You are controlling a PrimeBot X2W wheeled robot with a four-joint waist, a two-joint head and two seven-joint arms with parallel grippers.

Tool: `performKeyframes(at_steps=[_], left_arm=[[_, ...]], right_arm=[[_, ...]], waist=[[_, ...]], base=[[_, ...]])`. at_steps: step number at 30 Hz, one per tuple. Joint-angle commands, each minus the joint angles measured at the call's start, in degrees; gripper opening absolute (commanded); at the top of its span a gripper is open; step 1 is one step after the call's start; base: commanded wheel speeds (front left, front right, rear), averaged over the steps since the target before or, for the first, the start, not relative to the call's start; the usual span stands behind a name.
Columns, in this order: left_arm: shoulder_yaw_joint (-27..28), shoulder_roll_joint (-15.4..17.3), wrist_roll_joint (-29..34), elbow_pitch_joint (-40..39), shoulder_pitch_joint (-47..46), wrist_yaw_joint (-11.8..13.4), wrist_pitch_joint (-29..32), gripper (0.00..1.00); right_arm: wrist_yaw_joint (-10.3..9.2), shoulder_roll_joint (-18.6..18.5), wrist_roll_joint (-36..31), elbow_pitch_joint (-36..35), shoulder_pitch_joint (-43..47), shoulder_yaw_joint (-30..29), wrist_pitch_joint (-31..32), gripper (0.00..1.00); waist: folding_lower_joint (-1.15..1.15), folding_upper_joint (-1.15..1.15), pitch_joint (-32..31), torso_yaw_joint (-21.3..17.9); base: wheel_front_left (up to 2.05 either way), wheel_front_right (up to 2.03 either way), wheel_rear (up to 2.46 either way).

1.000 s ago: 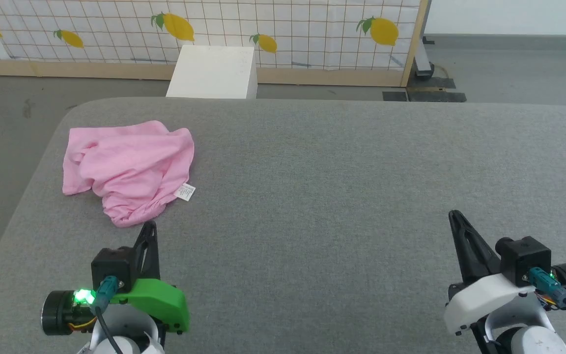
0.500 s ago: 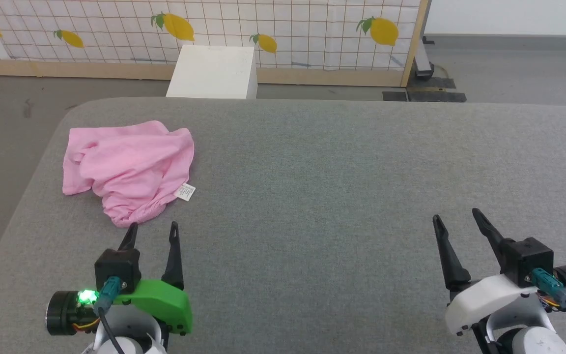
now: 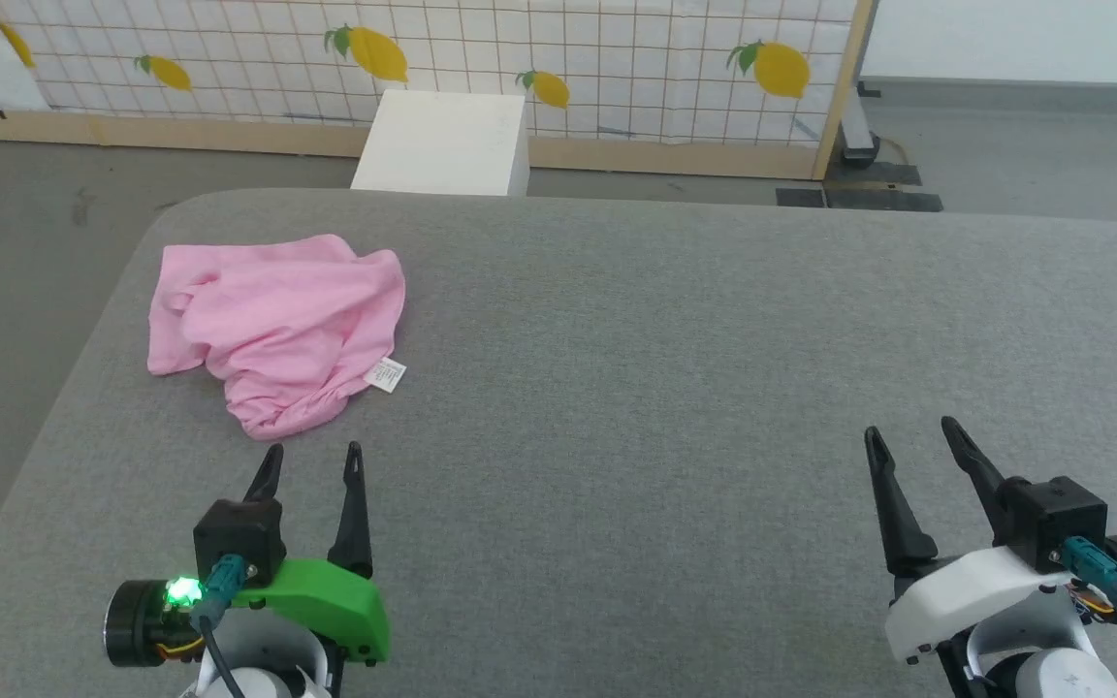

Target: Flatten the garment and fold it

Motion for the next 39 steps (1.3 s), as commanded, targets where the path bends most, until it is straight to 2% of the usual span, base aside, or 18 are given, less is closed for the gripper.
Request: performKeyframes(at_steps=[1,9,26,39], left_arm=[[0.0,0.1,-0.7,0.2,0.4,0.5,-0.6,1.00],[0.0,0.3,-1.6,0.5,1.1,0.9,-1.5,1.00],[-0.8,0.5,-3.8,1.6,2.4,1.9,-4.0,1.00],[-1.3,0.5,-5.3,2.3,2.9,2.7,-5.5,1.00]], right_arm=[[-0.02,0.0,0.5,0.4,0.8,-0.1,-0.6,1.00],[-0.02,0.0,1.4,1.2,1.1,0.0,-1.6,1.00],[-0.04,0.0,3.3,3.6,1.9,0.3,-4.0,1.00],[-0.05,0.0,4.3,5.1,2.1,0.6,-5.6,1.00]], waist=[[0.00,0.00,-0.1,0.6],[0.00,0.00,-0.4,3.4],[0.00,0.00,-0.8,12.1],[0.00,0.00,-0.7,16.9]], base=[[0.00,0.00,0.00],[0.00,0.00,0.00],[0.00,0.00,0.00],[0.00,0.00,0.00]])
